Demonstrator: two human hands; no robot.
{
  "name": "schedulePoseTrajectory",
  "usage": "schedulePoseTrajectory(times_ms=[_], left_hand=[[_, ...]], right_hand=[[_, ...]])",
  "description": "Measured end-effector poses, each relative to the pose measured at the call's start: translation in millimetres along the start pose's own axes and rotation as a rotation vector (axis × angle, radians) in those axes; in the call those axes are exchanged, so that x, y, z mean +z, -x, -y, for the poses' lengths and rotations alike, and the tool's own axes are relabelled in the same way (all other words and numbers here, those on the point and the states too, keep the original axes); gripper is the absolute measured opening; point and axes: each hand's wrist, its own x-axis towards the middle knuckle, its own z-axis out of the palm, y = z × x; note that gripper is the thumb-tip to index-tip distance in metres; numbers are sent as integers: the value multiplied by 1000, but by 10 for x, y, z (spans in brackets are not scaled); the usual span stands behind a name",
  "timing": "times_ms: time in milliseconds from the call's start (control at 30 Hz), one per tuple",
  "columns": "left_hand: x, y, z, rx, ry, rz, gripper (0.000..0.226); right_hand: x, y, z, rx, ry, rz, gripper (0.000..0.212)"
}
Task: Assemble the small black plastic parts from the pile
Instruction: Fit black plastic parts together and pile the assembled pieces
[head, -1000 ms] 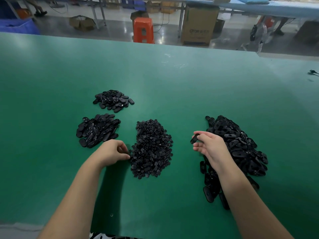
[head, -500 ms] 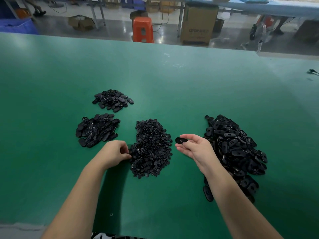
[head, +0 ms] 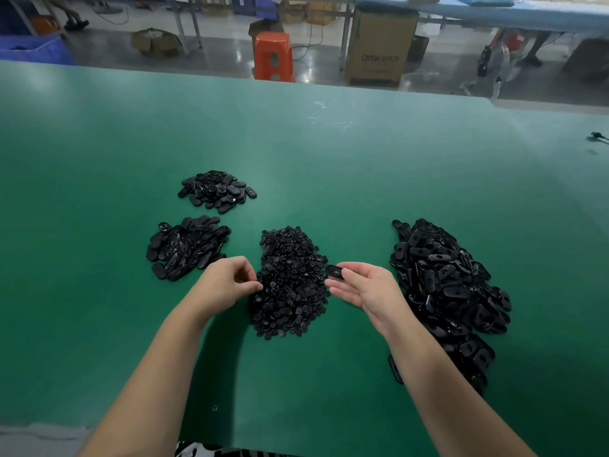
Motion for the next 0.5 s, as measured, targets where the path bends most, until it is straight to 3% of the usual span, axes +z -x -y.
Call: schedulePoseTrajectory(times_ms=[500], left_hand=[[129,-20,-185,41,120,-40,14]], right_hand=[[24,50,13,-11,86,11,19]])
